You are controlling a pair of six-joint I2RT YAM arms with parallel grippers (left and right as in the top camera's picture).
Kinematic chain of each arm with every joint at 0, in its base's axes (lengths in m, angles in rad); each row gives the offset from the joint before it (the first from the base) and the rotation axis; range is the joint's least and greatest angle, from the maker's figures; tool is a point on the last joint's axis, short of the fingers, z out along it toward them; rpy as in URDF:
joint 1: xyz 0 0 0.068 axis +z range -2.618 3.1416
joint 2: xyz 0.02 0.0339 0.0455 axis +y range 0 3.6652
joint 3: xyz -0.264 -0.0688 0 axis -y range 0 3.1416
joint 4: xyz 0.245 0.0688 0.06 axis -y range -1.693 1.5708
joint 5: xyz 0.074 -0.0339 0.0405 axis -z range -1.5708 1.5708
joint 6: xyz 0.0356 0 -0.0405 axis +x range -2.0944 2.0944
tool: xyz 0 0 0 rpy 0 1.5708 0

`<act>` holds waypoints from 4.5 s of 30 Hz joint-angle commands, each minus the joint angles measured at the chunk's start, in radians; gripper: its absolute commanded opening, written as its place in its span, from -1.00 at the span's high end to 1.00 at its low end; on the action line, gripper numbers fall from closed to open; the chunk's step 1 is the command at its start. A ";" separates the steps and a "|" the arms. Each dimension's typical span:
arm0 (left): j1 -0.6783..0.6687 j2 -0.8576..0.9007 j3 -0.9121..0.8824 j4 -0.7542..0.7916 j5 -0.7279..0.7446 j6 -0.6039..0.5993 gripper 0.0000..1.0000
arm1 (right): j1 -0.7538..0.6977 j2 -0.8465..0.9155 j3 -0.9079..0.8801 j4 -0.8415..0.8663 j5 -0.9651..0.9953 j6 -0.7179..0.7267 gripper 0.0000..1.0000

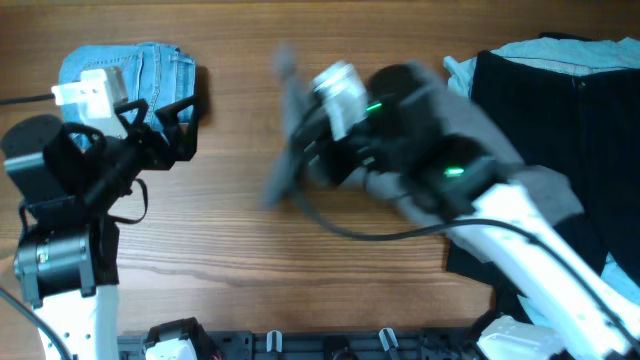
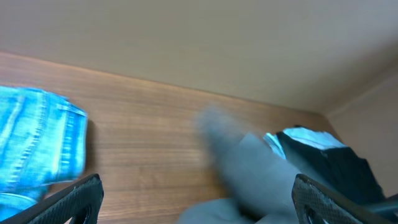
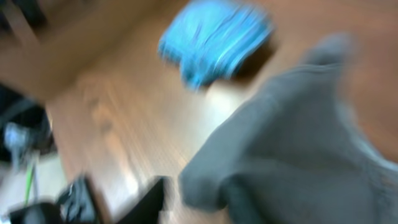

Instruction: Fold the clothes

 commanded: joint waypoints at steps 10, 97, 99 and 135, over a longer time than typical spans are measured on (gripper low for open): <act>-0.135 0.188 0.020 -0.045 -0.018 0.174 -0.69 | -0.270 -0.106 0.004 -0.119 0.219 0.183 -0.63; -0.191 0.831 0.243 -0.141 -0.426 0.188 -0.10 | -0.060 0.595 -0.109 0.198 -0.320 0.787 -0.99; -0.191 0.831 0.243 -0.139 -0.426 0.188 -0.10 | -0.044 0.624 -0.109 0.307 -0.310 0.786 -0.99; -0.330 0.928 0.126 -0.251 -0.050 0.188 -0.18 | -0.496 0.431 0.396 -0.657 0.093 0.202 -0.99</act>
